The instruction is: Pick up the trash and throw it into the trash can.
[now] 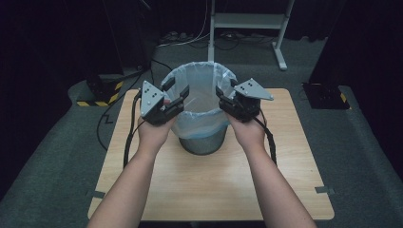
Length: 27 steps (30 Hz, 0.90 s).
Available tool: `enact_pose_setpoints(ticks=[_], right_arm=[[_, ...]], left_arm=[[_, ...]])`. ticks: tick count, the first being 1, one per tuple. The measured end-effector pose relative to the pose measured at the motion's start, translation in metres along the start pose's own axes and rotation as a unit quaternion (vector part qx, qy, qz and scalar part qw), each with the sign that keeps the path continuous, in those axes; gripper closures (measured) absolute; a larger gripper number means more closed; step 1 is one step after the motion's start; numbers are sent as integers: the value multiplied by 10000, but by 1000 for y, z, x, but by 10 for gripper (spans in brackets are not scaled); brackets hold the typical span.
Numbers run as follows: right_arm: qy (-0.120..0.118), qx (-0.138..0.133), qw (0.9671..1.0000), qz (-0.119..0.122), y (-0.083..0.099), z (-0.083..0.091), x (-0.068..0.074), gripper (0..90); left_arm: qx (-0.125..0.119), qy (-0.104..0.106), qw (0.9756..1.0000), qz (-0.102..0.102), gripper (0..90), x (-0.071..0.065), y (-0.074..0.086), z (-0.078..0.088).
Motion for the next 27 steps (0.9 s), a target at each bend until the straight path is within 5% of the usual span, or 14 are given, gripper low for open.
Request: enact_pose_setpoints(ticks=[11, 20, 27], right_arm=[[-24, 6, 10000, 19, 23, 43, 1, 431], [72, 357, 9993, 5, 75, 61, -11, 425], [53, 651, 9978, -70, 111, 67, -15, 418]], left_arm=[[196, -146, 9996, 155, 423, -3, 27, 48], [593, -189, 9973, 402, 399, -8, 70, 73], [1104, -207, 9917, 627, 384, -7, 119, 77]])
Point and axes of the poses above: each handheld gripper's, and its own axes: z roughly backward along the jaws, y roughly out of its underside, x roughly to its left, the point moved 9 cm from there along -z, roughly forward along the jaws, and after that the axes turned 9 degrees about y, right-handed, at the moved point
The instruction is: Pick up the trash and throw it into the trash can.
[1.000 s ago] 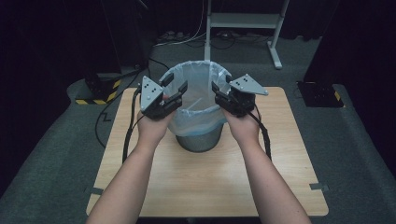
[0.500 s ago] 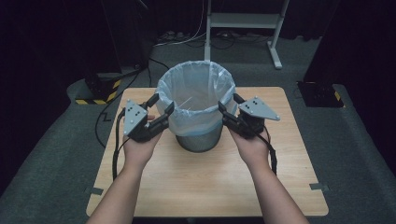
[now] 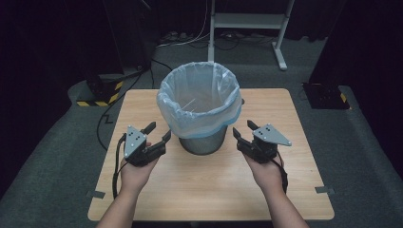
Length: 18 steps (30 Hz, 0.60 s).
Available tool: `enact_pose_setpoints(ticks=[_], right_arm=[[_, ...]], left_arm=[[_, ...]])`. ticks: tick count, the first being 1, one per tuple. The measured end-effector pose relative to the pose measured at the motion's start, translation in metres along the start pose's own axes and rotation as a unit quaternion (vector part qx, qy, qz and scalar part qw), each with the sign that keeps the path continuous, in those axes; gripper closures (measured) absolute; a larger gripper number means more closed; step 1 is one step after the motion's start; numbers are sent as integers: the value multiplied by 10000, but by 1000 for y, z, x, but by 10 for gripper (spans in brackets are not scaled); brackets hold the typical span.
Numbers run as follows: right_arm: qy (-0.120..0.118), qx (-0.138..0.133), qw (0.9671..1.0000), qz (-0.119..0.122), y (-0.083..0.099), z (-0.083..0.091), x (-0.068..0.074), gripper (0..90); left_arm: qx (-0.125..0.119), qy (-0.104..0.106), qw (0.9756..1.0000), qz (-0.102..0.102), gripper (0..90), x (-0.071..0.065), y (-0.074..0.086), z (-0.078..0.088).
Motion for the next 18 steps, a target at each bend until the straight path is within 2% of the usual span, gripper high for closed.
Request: enact_pose_setpoints(ticks=[2, 4, 6, 7, 9, 11, 13, 15, 16, 17, 18], right_arm=[[-19, 129, 9999, -18, 13, -2, -1, 416], [-12, 283, 9996, -20, 28, -6, -2, 400], [-7, 451, 9990, -41, 45, -10, -3, 398], [-32, 548, 9985, -54, 54, -11, -4, 399], [-53, 797, 9968, -78, 75, -14, -7, 399], [-11, 1010, 9949, -38, 96, -13, -13, 401], [26, 1253, 9921, -28, 118, -10, -22, 403], [69, 1525, 9882, -77, 139, -5, -33, 401], [102, 1622, 9866, -108, 149, -3, -39, 397], [72, 1762, 9841, -209, 158, 1, -44, 381], [39, 1927, 9808, -287, 168, 4, -49, 353]], left_arm=[[192, 38, 9997, 144, 378, 3, 18, -4], [476, 97, 9982, 356, 362, 5, 39, -10], [821, 159, 9943, 664, 348, 7, 63, -15], [972, 161, 9925, 718, 341, 9, 75, -17], [1324, 171, 9870, 894, 322, 10, 100, -20], [1736, 128, 9801, 955, 309, 13, 126, -17], [2046, 48, 9737, 1004, 295, 15, 148, -12], [2401, -63, 9650, 1055, 282, 19, 167, -3], [2545, -100, 9615, 1036, 268, 20, 173, 2], [2626, -161, 9599, 962, 258, 21, 178, 7], [2635, -225, 9607, 842, 251, 21, 180, 12]])
Point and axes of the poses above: each handheld gripper's, and its own axes: z roughly backward along the jaws, y roughly out of its underside, x roughly to its left, the point moved 9 cm from there along -z, roughly forward along the jaws, and after that the axes turned 9 degrees about y, right-handed, at the moved point
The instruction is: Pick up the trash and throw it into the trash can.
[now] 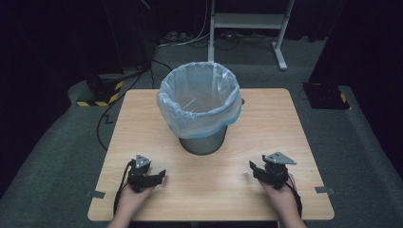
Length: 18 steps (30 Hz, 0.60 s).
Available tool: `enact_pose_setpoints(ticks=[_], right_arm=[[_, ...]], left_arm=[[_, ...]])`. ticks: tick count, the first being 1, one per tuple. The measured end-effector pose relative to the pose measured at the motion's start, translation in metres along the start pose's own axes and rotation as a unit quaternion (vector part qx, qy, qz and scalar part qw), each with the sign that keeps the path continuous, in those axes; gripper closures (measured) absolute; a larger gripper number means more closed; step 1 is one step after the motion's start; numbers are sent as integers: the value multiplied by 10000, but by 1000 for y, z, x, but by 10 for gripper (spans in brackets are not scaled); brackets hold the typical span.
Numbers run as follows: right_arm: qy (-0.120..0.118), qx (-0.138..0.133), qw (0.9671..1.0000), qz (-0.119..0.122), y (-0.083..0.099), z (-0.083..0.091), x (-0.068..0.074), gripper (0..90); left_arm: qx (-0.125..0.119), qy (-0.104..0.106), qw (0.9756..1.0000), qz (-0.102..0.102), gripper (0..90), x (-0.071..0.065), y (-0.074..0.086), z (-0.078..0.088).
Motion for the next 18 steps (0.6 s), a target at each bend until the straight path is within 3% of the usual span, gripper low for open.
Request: enact_pose_setpoints(ticks=[2, 4, 8, 12, 13, 18], right_arm=[[-3, 261, 9996, -89, 16, -1, -7, 326], [61, 461, 9989, -21, 28, -1, -11, 312], [120, 429, 9988, 213, 30, 0, -7, 297], [259, 540, 9982, 45, 30, 0, -3, 245], [329, 441, 9985, 72, 29, -1, -4, 248], [256, 506, 9984, 70, 30, 0, -5, 252]], left_arm=[[-62, -122, 9998, -120, 242, 3, 8, 6], [-257, -139, 9996, -59, 221, 3, 13, 9], [-250, -147, 9996, -72, 212, -1, 13, 8], [-266, -147, 9995, -58, 213, -2, 12, 8], [-267, -144, 9995, -59, 214, -2, 12, 8], [-224, -55, 9996, -182, 218, -4, 14, 9]])
Point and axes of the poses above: each handheld gripper's, and its own axes: z roughly backward along the jaws, y roughly out of its underside, x roughly to its left, the point moved 9 cm from there along -z, roughly forward along the jaws, and after that the axes turned 9 degrees about y, right-handed, at the moved point
